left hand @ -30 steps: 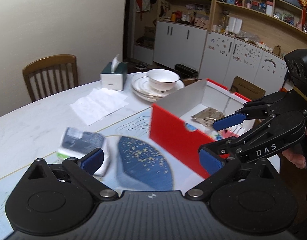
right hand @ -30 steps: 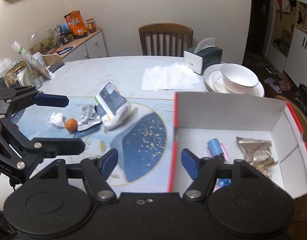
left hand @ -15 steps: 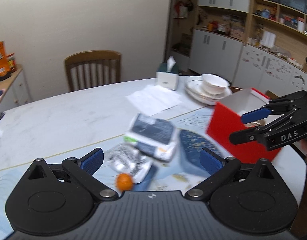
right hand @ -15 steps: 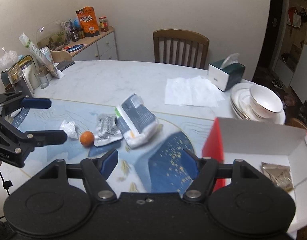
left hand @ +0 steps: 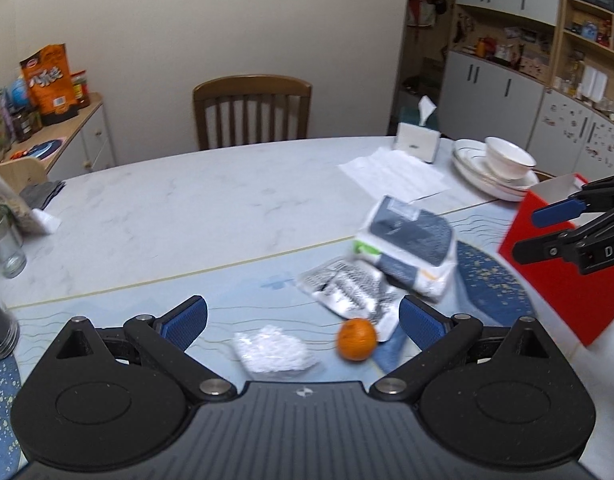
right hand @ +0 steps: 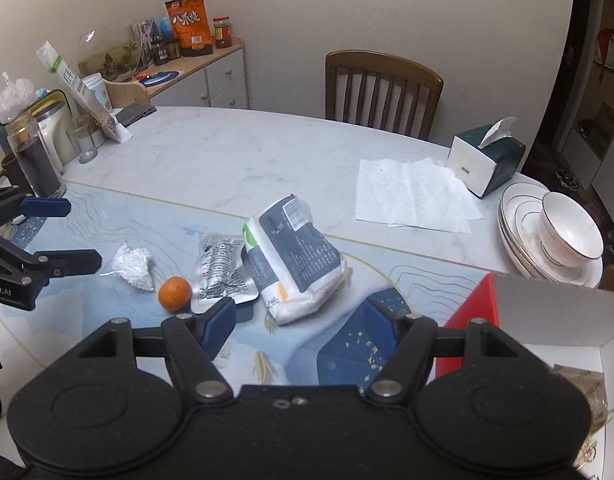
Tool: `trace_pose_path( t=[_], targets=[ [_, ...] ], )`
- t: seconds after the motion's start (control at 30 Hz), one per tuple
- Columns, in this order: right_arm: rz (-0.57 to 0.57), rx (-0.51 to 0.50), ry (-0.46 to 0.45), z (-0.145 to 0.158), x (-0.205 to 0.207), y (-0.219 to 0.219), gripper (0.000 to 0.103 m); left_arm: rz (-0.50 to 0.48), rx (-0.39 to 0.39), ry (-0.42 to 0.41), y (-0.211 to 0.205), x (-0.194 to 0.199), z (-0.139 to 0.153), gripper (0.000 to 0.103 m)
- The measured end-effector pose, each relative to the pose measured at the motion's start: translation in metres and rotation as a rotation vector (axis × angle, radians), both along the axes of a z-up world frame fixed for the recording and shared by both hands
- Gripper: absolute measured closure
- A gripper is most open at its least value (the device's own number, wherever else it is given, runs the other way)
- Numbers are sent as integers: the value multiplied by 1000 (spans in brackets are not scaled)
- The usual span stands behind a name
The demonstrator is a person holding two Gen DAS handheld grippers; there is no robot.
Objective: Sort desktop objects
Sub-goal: 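Move both open tools back over the table items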
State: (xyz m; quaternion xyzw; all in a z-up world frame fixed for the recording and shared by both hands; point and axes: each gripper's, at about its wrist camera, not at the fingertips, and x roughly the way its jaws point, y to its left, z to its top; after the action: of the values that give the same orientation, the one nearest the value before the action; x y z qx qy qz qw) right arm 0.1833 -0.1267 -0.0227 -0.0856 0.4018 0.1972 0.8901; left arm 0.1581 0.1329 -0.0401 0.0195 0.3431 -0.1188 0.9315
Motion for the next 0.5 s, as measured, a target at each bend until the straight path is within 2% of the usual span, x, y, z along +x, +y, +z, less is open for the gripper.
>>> trace_pose_path(
  t=[0.5],
  targets=[
    [24, -51, 37, -30, 53, 9, 34, 55, 66, 111, 10, 38, -52, 1]
  ],
)
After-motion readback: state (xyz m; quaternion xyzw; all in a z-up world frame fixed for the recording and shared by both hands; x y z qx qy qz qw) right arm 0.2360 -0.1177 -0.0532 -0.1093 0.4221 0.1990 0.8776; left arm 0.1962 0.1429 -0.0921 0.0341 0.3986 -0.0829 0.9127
